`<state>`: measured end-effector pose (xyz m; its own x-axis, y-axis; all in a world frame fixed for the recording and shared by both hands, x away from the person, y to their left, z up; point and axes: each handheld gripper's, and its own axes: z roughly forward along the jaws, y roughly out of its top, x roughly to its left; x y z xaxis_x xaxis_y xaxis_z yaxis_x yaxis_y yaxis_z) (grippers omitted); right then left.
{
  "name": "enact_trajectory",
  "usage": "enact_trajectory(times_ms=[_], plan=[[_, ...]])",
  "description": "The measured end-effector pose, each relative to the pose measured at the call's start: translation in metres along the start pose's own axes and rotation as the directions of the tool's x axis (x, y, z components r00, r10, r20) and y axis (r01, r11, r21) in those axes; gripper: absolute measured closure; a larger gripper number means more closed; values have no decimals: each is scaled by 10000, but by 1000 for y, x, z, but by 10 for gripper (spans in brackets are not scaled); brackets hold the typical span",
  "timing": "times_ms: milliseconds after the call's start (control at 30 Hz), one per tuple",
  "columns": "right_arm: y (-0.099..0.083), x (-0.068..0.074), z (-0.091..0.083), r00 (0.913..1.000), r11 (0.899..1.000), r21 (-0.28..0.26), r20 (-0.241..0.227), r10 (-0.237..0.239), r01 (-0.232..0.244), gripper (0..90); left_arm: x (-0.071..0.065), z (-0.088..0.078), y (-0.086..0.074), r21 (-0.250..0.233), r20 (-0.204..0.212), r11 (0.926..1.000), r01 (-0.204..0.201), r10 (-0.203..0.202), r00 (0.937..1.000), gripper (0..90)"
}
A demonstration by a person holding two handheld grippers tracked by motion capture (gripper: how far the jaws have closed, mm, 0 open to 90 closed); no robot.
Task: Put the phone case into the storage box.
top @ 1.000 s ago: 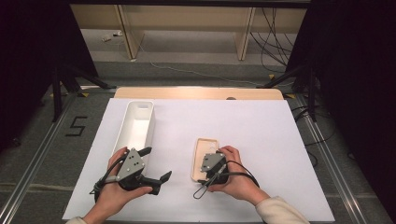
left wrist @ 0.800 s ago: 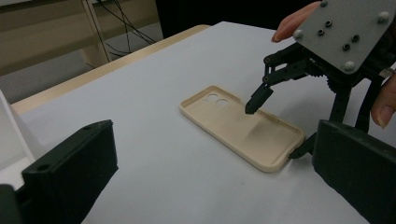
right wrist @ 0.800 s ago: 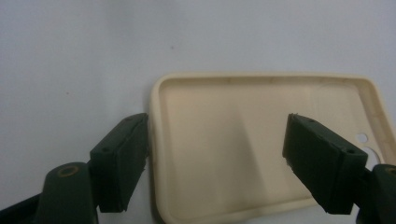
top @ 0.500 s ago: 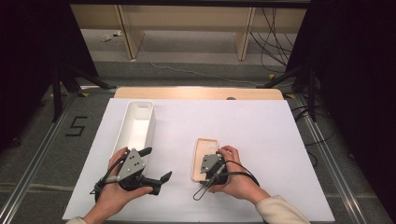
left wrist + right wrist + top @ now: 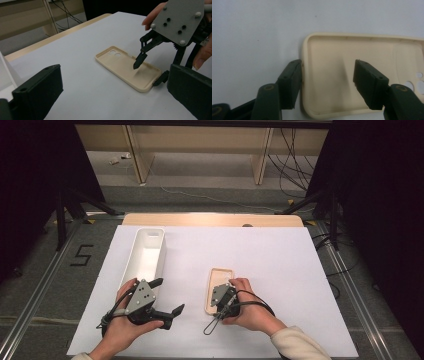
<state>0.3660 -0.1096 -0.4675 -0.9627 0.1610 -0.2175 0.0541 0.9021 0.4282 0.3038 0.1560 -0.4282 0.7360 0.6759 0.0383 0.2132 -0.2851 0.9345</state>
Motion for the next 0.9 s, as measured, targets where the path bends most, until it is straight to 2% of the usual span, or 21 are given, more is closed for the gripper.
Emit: enact_trajectory(times_ms=[200,433,700,900], plan=[[1,-1,0,10000,10000,42,42,38,-38,426,1,0,0,10,4,10000,-31,31,10000,0],[2,0,0,10000,9998,206,-74,-14,15,492,0,0,0,7,3,10000,-34,34,10000,0],[5,2,0,9992,9992,378,-376,-119,133,600,0,0,0,15,5,10000,-25,25,10000,0],[8,4,-1,9975,9968,593,-502,-498,528,695,1,0,0,27,6,10000,-23,23,10000,0]])
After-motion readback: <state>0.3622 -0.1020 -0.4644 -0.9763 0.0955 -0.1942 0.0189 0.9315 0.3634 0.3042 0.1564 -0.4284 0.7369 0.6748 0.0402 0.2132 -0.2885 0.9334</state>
